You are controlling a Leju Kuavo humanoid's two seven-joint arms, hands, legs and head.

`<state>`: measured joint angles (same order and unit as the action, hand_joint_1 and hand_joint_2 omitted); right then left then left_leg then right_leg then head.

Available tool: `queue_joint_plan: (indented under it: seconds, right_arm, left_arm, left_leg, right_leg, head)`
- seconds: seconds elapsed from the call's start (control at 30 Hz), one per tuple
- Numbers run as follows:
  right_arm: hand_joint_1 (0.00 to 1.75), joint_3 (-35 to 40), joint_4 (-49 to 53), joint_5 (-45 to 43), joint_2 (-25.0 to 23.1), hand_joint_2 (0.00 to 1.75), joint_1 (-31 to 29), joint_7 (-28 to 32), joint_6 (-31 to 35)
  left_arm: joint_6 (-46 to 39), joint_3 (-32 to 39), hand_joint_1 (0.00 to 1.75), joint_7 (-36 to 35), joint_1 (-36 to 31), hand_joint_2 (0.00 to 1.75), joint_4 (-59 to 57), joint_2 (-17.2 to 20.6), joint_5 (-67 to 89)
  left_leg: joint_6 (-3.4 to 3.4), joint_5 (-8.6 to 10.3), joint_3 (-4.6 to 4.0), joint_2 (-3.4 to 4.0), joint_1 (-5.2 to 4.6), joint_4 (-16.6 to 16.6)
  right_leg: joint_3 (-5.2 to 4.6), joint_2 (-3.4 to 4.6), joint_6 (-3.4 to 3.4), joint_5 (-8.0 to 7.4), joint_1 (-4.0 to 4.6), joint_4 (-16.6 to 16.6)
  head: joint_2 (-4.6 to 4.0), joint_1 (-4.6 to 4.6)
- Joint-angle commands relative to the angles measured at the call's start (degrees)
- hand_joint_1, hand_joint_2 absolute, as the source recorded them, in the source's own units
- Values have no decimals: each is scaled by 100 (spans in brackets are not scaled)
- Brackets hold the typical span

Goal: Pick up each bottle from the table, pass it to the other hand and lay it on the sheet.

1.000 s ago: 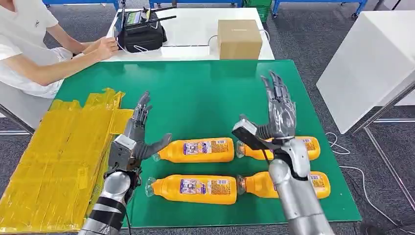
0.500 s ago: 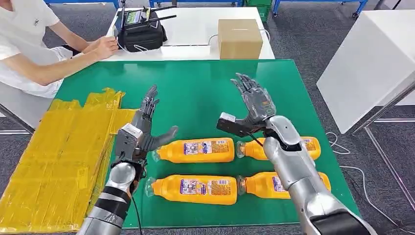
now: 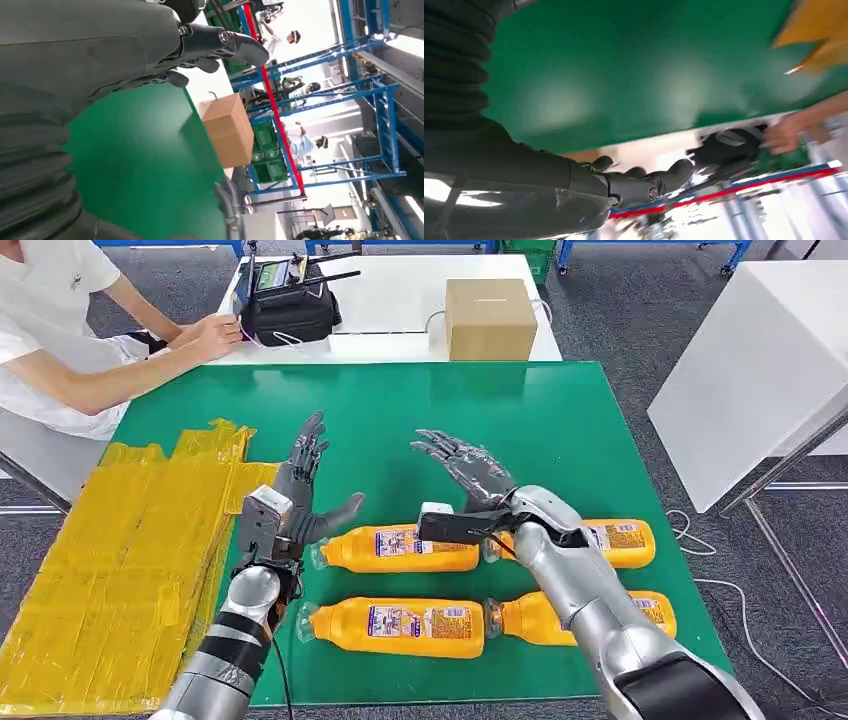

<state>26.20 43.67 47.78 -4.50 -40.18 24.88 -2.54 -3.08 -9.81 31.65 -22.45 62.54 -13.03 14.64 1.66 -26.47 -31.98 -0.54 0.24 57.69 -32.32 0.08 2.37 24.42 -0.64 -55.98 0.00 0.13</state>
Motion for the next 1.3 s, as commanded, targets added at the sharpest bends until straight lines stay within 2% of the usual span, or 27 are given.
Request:
queue_joint_plan:
  seconds: [0.03,0.3,0.6,0.73,0.9,1.0,1.17,1.2,1.3]
  right_arm:
    - [0,915,-410,-354,-286,175,-285,216,-305]
    - [0,1264,-582,-561,-263,175,-301,122,-136]
    - [0,1701,-1445,-680,-417,175,-429,37,-98]
    - [0,1951,-1811,-487,-391,175,-545,-168,-109]
    - [0,2217,-2117,-315,-382,175,-695,-291,-226]
    - [0,2411,-2112,-355,-292,175,-781,-314,-306]
    - [0,2509,-2134,-353,-225,175,-826,-349,-298]
    - [0,2513,-2136,-355,-229,175,-827,-353,-298]
    - [0,2518,-2136,-358,-237,175,-823,-357,-299]
  left_arm:
    - [-74,197,0,82,-533,175,-1004,38,-88]
    - [-27,247,0,103,-545,175,-1032,30,-114]
    - [-76,319,0,124,-705,175,-1272,-2,-177]
    - [-853,793,0,280,-709,175,-704,235,-213]
    - [-1895,1706,0,-108,-1112,175,-481,890,-11]
    - [-1671,2452,0,-9,-1170,175,-506,1142,-240]
    - [-1541,2712,0,95,-961,175,-327,1108,-328]
    - [-1536,2706,0,100,-957,175,-317,1082,-323]
    - [-1542,2687,0,111,-968,175,-310,1054,-308]
  left_leg:
    - [-5,-2,7,12,1,0]
    - [-5,0,4,3,3,0]
    - [-7,0,8,2,4,-2]
    - [-7,-1,4,11,3,2]
    - [-13,-3,2,28,10,7]
    - [-16,-2,2,33,9,8]
    - [-25,-2,19,46,16,1]
    - [-17,4,4,19,7,2]
    - [-19,2,6,14,14,4]
  right_leg:
    - [2,9,-6,-1,1,-2]
    - [4,0,-5,0,3,0]
    - [8,-1,-7,0,4,1]
    - [0,8,-6,-2,3,-4]
    - [-6,22,-11,-4,10,-13]
    - [-11,26,-13,-4,9,-22]
    - [1,36,-18,-5,16,-17]
    - [-11,13,-6,0,5,-20]
    - [-1,8,-8,1,13,-15]
  head:
    - [0,-2]
    - [0,0]
    - [0,-2]
    - [0,0]
    - [0,0]
    - [0,0]
    - [0,-2]
    - [0,0]
    - [0,2]
